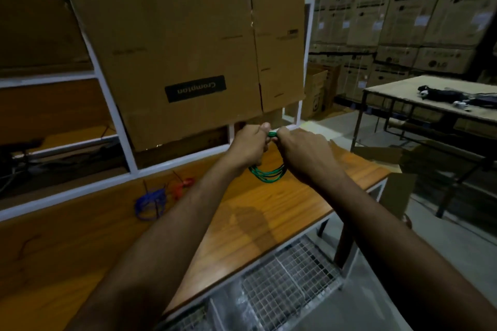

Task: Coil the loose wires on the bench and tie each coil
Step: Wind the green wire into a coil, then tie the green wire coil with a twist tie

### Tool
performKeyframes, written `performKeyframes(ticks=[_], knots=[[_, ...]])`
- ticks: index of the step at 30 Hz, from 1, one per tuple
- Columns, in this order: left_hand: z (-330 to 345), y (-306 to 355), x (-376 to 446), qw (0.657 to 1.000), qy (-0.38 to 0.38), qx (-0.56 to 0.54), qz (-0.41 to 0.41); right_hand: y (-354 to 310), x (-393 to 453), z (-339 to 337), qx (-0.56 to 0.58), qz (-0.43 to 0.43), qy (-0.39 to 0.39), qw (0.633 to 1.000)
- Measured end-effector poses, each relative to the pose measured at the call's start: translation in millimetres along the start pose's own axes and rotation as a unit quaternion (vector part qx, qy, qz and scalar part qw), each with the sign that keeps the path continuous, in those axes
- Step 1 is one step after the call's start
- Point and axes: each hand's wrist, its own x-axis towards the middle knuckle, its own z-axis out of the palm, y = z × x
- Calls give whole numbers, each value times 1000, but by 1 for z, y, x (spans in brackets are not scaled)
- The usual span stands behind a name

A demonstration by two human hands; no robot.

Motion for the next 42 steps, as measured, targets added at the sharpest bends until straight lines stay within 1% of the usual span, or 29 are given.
performKeyframes(ticks=[2,4,6,8,10,12,14,16,18,20,24,26,29,31,32,33,36,37,38,39,40,42], knots=[[3,-16,-12,999,-4,-32,-17,-10,-12,10,-8,-7,4,1000],[2,-34,-23,1000,6,-25,-5,-20,-24,23,27,-7,-8,1000],[0,-57,-34,997,27,63,35,-29,-32,38,88,-8,-19,996],[-2,-84,-50,983,53,167,52,-41,-40,56,142,-29,-22,989],[-6,-110,-69,972,94,211,54,-62,-48,75,197,-45,-32,979],[-12,-131,-84,967,128,213,51,-86,-55,93,266,-36,-44,962],[-20,-148,-94,966,149,209,37,-110,-59,107,349,-4,-60,935],[-31,-161,-102,965,163,206,25,-133,-60,118,397,21,-72,915],[-46,-175,-105,964,170,202,22,-158,-60,121,428,50,-61,900],[-65,-189,-106,969,167,184,11,-185,-58,125,443,77,-49,892],[-116,-227,-117,975,167,145,-25,-255,-47,137,450,129,-72,881],[-148,-250,-126,974,164,149,-40,-297,-43,140,451,144,-70,878],[-201,-280,-140,970,151,181,-59,-355,-33,145,455,120,-81,879],[-234,-298,-155,969,151,177,-78,-383,-25,150,473,84,-133,867],[-250,-307,-164,971,152,165,-82,-396,-21,151,501,73,-168,846],[-266,-314,-172,972,155,154,-84,-407,-15,155,541,85,-196,814],[-311,-331,-188,969,162,145,-118,-443,4,174,662,212,-232,680],[-326,-334,-190,967,168,141,-133,-456,12,182,679,245,-234,651],[-340,-335,-191,965,175,133,-145,-469,20,192,685,263,-236,637],[-354,-338,-192,964,180,121,-154,-484,27,200,682,266,-241,637],[-366,-339,-193,963,187,106,-161,-498,33,209,668,254,-246,655],[-388,-340,-195,961,197,81,-175,-527,48,222,599,197,-257,733]])
